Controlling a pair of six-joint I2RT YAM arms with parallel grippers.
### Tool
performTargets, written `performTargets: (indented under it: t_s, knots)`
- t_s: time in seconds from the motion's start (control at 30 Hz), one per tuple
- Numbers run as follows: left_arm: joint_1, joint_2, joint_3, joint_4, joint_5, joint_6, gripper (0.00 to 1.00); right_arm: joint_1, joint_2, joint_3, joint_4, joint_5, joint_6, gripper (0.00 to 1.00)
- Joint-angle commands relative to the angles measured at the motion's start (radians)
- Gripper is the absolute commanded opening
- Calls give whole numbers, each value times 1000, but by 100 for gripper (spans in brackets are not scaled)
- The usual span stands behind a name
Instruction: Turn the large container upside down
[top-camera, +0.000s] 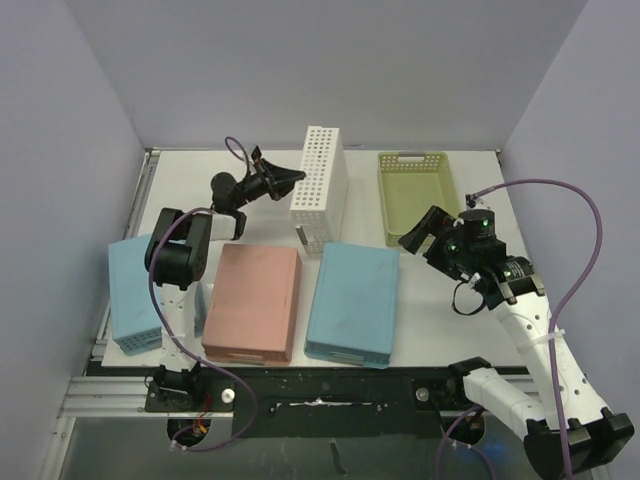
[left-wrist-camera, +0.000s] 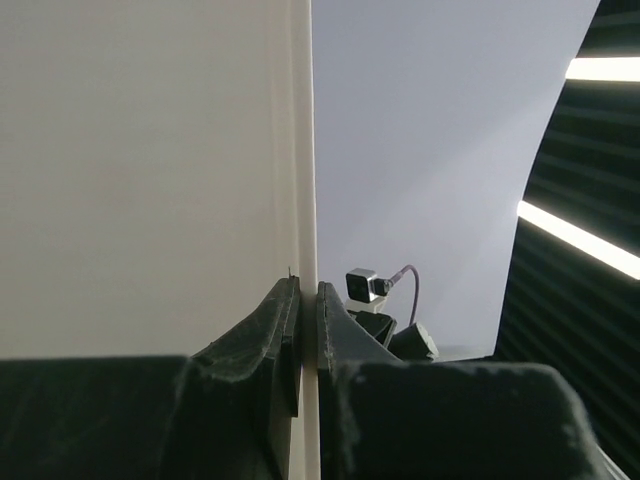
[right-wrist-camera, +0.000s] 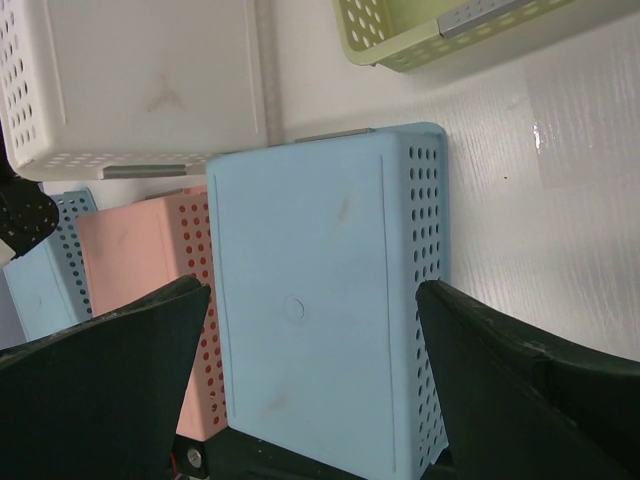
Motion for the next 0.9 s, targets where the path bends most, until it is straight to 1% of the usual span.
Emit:
performTargets:
  t_s: [0.0, 0.2, 0.3, 0.37, 0.4, 0.43, 0.5, 0.57, 0.6, 0.7, 0.87]
  knots:
    - [58, 22, -47, 228, 19, -79, 0, 1, -12, -11, 31, 9, 11, 89]
    - [154, 57, -207, 421, 33, -144, 0, 1, -2, -15, 36, 12, 11, 89]
    - [220, 55, -283, 494, 30, -155, 4, 1, 7, -21, 42, 11, 10, 89]
    - [261, 45, -306, 485, 47, -145, 13, 1, 21, -23, 53, 2, 10, 89]
    - [285, 31, -313, 459, 63, -119, 20, 1, 28, -20, 54, -3, 10, 89]
    - [303, 18, -320, 423, 72, -103, 31, 1, 34, -17, 53, -5, 9, 89]
    - [334, -17, -326, 325, 91, -15, 50, 0, 45, -10, 56, -5, 5, 89]
    - [357, -52, -321, 201, 102, 68, 64, 0, 51, 0, 51, 6, -5, 89]
    - [365, -67, -314, 141, 106, 112, 67, 0, 53, 11, 45, 16, -14, 89]
    - [378, -117, -274, -70, 107, 254, 70, 1, 74, 61, 13, 57, -56, 89]
    - [368, -191, -132, -547, 64, 581, 72, 1, 151, 191, -52, 151, -151, 89]
